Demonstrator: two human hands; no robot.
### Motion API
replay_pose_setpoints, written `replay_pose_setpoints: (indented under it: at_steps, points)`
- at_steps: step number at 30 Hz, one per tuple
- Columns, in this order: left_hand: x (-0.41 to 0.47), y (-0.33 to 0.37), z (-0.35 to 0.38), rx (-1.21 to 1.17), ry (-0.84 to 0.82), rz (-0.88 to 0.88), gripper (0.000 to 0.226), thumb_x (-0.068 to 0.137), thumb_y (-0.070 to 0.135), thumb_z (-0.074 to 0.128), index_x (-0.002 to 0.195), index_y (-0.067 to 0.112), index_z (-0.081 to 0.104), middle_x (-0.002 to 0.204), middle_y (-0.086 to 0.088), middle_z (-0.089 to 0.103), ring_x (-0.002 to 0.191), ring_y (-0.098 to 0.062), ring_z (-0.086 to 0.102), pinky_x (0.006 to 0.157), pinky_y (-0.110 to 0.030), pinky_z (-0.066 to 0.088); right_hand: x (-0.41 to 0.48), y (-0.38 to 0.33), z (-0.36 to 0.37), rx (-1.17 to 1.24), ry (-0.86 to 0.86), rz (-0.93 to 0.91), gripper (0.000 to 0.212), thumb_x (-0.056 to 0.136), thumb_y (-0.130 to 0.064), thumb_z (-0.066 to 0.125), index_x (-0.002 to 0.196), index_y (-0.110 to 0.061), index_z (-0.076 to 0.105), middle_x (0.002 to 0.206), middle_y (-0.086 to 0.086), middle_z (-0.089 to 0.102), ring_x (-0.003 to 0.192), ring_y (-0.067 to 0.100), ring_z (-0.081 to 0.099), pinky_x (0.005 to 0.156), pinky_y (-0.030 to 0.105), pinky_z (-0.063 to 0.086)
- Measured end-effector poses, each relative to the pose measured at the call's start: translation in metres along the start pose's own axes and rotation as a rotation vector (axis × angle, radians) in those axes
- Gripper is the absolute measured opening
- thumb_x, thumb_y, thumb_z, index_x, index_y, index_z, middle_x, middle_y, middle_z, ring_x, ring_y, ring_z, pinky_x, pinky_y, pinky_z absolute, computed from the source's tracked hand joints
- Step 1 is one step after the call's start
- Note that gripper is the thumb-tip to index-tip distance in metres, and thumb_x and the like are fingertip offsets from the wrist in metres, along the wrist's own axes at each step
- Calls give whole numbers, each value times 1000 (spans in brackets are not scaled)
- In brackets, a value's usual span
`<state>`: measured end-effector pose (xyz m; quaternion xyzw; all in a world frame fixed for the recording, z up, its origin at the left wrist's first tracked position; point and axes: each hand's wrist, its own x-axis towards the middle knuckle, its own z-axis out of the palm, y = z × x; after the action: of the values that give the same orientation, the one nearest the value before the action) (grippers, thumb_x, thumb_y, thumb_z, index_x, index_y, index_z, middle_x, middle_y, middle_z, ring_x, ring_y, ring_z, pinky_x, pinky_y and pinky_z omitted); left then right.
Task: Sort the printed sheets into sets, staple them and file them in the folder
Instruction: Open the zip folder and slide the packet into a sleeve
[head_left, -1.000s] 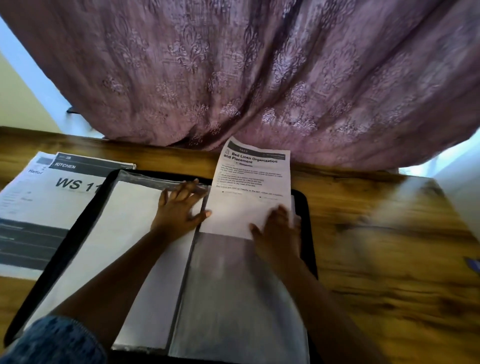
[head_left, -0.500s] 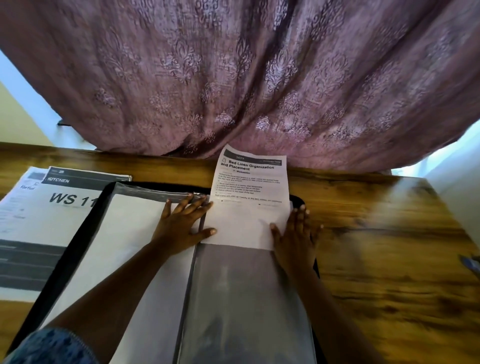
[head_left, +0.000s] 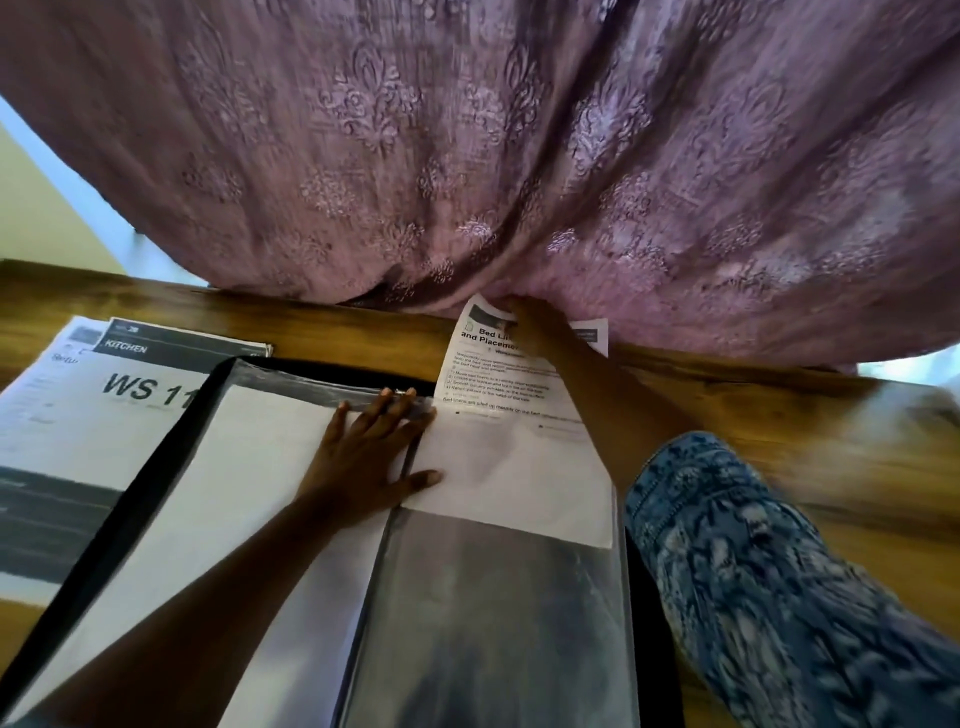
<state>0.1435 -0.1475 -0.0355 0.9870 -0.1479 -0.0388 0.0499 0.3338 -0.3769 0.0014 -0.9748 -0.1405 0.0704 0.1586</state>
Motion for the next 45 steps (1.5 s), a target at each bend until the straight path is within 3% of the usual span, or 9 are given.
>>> replay_pose_setpoints:
  at_steps: [5,11,14,23,27,30,34,39,45]
  points:
    - [0,-1,1,-22,5,-13,78,80,82,10,144,43,-11,156,14,-11,144,-10,-17,117,-49,-7,13,4,-21,133,-109,-65,29,87,-25,66,110,-7,66,111,11,67,100,26,62,86,29,44]
    - [0,-2,2,-42,50,3,80,83,81,14,149,40,0,159,10,1,146,-11,-9,118,-51,-1,1,-11,-44,163,-500,-126,17,82,-28,72,96,-19,67,88,-7,65,85,15,60,84,26,43]
    - [-1,-1,2,-62,50,0,80,83,81,13,151,39,4,159,10,2,145,-9,-9,118,-51,-1,-8,-27,-38,66,-648,-147,19,81,-28,72,97,-21,67,93,-7,63,87,13,58,87,27,43]
    - [-2,0,0,-61,40,-4,79,83,80,10,150,40,2,159,11,-3,143,-7,-13,118,-51,-3,-38,-57,-14,60,-914,-39,22,85,-16,69,104,-7,64,80,-3,59,65,8,53,56,19,47]
    - [-3,-1,1,-68,25,5,73,83,78,7,147,44,-4,156,13,-9,145,-9,-11,118,-51,-4,-55,-62,-14,-107,-822,-123,40,88,-33,64,125,-16,59,109,-11,55,92,10,49,71,22,41]
    - [-2,-3,3,-80,42,22,73,85,76,7,150,42,2,160,10,-3,147,-11,-8,118,-51,-4,-65,-53,-18,47,-736,13,35,90,-37,60,121,-22,60,99,-15,54,100,17,55,73,27,46]
    - [-2,-3,2,-101,47,28,77,84,75,2,151,39,8,161,7,3,148,-13,-5,118,-52,-3,-84,-19,-31,381,-671,243,44,88,-60,48,86,-19,65,78,4,68,67,20,64,65,31,52]
    - [-3,-1,-1,-114,56,31,79,82,75,-1,151,37,9,161,7,6,148,-13,-3,118,-51,-3,-122,28,-52,325,-514,248,14,81,-27,74,72,-20,65,66,-8,58,67,8,53,62,20,43]
    - [-12,-3,-3,-111,230,69,70,92,63,10,145,27,37,157,1,26,147,-17,15,115,-50,-8,-198,39,-43,1098,-224,363,30,77,-18,72,103,-19,57,102,5,65,96,24,60,90,45,51]
